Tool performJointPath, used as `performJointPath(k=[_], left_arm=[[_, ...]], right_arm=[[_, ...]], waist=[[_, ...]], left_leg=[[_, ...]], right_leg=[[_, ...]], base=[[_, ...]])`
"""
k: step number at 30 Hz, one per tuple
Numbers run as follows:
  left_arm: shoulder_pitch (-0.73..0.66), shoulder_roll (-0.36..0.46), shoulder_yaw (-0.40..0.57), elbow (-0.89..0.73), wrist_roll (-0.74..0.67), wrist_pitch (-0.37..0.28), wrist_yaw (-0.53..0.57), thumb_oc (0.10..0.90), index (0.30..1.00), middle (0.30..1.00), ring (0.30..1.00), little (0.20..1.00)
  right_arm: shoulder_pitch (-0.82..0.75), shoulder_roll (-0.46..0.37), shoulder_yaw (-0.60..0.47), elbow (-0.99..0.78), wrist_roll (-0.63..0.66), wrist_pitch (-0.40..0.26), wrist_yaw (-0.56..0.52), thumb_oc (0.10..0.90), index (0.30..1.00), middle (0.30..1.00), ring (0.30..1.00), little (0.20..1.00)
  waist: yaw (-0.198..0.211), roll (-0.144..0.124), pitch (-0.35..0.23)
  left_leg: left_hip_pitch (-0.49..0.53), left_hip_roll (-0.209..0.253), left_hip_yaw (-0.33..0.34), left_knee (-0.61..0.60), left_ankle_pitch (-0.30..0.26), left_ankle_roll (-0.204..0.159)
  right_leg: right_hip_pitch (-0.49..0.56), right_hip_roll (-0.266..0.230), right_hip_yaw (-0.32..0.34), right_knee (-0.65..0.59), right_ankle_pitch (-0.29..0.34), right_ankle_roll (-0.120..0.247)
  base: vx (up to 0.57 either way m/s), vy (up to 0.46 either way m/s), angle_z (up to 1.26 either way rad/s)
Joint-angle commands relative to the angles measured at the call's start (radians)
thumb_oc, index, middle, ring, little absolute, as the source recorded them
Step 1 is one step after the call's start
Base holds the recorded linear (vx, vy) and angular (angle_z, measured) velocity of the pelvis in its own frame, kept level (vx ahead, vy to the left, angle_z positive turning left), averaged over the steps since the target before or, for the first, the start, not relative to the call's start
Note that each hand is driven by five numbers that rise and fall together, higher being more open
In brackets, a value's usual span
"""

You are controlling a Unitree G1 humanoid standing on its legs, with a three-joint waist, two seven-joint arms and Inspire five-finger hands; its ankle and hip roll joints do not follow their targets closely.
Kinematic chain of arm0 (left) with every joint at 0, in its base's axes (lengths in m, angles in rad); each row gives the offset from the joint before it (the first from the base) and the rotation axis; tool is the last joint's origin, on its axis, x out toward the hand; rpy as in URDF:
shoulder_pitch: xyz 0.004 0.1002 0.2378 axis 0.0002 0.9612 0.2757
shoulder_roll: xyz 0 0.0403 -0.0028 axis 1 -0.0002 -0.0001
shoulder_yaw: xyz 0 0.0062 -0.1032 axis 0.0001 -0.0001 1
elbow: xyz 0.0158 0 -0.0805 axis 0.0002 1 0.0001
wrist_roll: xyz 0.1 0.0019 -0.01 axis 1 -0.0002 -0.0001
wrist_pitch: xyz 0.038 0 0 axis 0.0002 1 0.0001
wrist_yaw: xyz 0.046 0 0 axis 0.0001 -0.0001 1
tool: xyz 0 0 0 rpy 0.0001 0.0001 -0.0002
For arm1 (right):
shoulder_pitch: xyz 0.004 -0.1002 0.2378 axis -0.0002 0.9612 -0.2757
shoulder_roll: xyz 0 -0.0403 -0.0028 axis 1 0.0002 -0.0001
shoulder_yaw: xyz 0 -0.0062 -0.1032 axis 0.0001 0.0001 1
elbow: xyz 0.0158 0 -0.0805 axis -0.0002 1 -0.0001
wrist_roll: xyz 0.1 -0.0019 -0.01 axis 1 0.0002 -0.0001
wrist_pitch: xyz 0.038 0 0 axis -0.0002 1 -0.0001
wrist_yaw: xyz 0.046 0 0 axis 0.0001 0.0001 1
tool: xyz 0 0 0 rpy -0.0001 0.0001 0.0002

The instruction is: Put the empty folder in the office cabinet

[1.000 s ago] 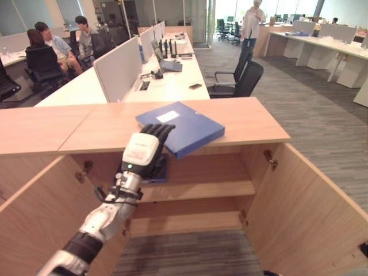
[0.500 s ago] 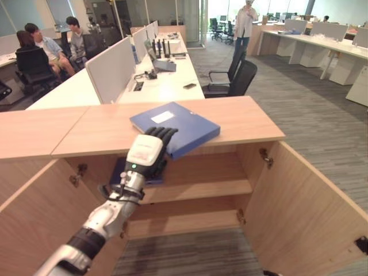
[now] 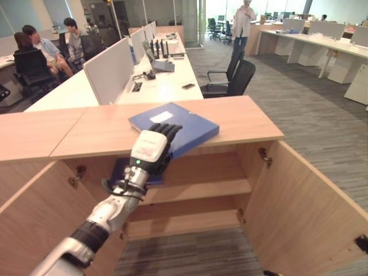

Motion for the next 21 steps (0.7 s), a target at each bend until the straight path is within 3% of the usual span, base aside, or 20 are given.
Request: performJointPath(k=[1, 21], left_arm=[[-0.251, -0.01, 0.043, 0.066, 0.015, 0.006, 0.061, 0.8, 0.9, 0.9, 0.9, 0.9], [-0.271, -0.03, -0.007, 0.182, 0.019, 0.023, 0.052, 0.8, 0.9, 0.9, 0.9, 0.9]], right_arm=[[-0.101, -0.016, 0.023, 0.054, 0.025, -0.044, -0.011, 0.8, 0.9, 0.9, 0.9, 0.9], [-0.095, -0.022, 0.022, 0.061, 0.029, -0.046, -0.014, 0.8, 0.9, 0.9, 0.9, 0.9]], waist=[[-0.012, -0.023, -0.006], [-0.025, -0.02, -0.007]], left_leg=[[0.058, -0.058, -0.045, -0.002, -0.153, 0.002], [0.067, -0.058, -0.039, -0.002, -0.155, 0.003]], right_leg=[[0.041, 0.001, -0.013, 0.007, -0.1, 0.083], [0.044, 0.002, -0.007, 0.007, -0.1, 0.083]], base=[[0.0, 0.0, 0.0], [0.0, 0.0, 0.0]])
